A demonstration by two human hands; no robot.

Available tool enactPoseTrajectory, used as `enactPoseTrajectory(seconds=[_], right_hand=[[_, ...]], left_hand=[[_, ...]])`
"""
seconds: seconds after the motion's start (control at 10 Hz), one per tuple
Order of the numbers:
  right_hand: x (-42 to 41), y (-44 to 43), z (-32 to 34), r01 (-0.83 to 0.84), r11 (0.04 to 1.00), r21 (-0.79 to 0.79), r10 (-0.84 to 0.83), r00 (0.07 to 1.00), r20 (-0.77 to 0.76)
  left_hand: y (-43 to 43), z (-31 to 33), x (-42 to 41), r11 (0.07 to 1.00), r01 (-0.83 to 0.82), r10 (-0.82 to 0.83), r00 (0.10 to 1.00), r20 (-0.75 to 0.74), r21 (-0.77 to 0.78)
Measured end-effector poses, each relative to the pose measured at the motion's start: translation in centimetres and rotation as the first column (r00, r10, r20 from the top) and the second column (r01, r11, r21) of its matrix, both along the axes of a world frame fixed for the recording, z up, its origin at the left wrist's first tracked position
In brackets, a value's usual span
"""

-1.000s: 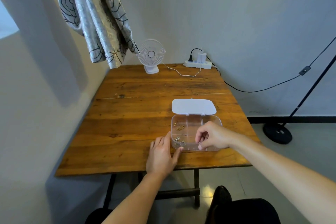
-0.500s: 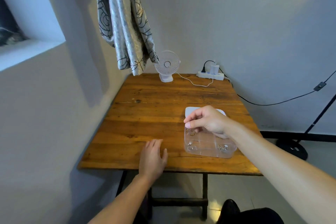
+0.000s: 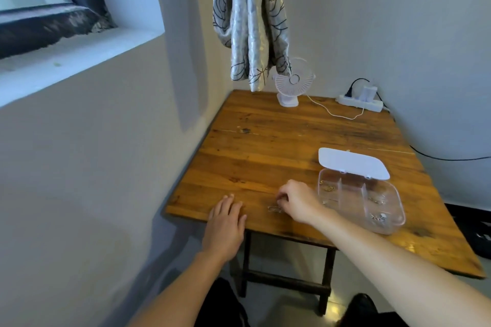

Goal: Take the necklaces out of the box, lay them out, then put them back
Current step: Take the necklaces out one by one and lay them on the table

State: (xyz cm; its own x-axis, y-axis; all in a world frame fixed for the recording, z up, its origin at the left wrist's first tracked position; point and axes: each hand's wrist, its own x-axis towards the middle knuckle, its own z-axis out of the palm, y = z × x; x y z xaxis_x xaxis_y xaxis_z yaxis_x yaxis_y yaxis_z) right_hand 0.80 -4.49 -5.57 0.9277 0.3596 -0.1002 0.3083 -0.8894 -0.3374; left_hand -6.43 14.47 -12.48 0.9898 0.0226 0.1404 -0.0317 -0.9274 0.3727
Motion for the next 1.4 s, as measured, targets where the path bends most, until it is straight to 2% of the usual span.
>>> enactPoseTrajectory(seconds=[0.1,0.2,0.4,0.5,0.6,0.7,0.8,0.9,1.0,1.1,1.2,1.3,1.4], right_hand=[[0.2,0.8,0.4,-0.079,0.995,-0.065,0.077,0.996,-0.039],[0.8,0.5,0.3,-0.012,0.999,-0.047,0.012,1.000,-0.005],[1.2,-1.1,0.7,-0.009,0.986,-0.166,-0.017,0.988,-0.154],[0.9,-0.9,0.9,-0.005,0.991,-0.136,-0.016,0.988,-0.153],[0.5,-1.2,1.3,-0.010,0.997,-0.078,-0.002,0.988,-0.152],[-0.3,-2.5,2.2,0.041,0.994,0.099,-0.028,0.991,-0.131],[-0.9,-4.7,3.8,0.147,0.950,0.274,-0.098,0.978,-0.184],[-1.2,-7.1,5.3,0.192,0.920,0.341,-0.113,0.964,-0.240],[-1.8,-9.0,5.8,0.282,0.866,0.413,-0.140,0.929,-0.342],[-2.2,-10.6,5.9,0.379,0.767,0.518,-0.158,0.894,-0.420],[-2.1,-12.3,6.1,0.463,0.668,0.583,-0.219,0.871,-0.441],[-1.7,-13.4,6.0,0.489,0.627,0.607,-0.242,0.863,-0.444],[-0.9,-13.1,6.4,0.490,0.572,0.658,-0.273,0.870,-0.410]], left_hand=[[0.2,-0.3,0.0,1.000,-0.002,0.002,1.000,0.010,-0.013],[0.2,-0.3,0.1,0.999,0.002,-0.002,1.000,0.002,-0.035],[0.1,-0.2,-0.1,0.999,-0.004,0.003,1.000,-0.024,-0.034],[0.1,-0.1,-0.1,0.999,0.000,-0.001,0.999,-0.032,-0.032],[0.1,0.1,-0.1,1.000,0.004,-0.006,0.999,-0.048,-0.031],[-0.1,0.7,-0.1,1.000,0.000,0.000,0.997,-0.079,-0.006],[-0.9,1.6,0.2,1.000,-0.013,0.014,0.998,-0.058,0.024],[-3.7,2.8,0.8,0.996,0.083,-0.082,0.997,0.014,-0.039],[-8.1,3.6,1.6,0.967,0.187,-0.197,0.979,-0.046,-0.171],[-10.9,3.1,2.4,0.960,0.176,-0.194,0.979,-0.067,-0.217],[-11.6,2.7,2.9,0.965,0.147,-0.150,0.989,0.002,-0.219],[-11.5,3.8,2.9,0.879,0.130,-0.165,0.985,-0.039,-0.459],[-10.6,6.0,2.8,0.617,-0.035,-0.138,0.979,-0.153,-0.786]])
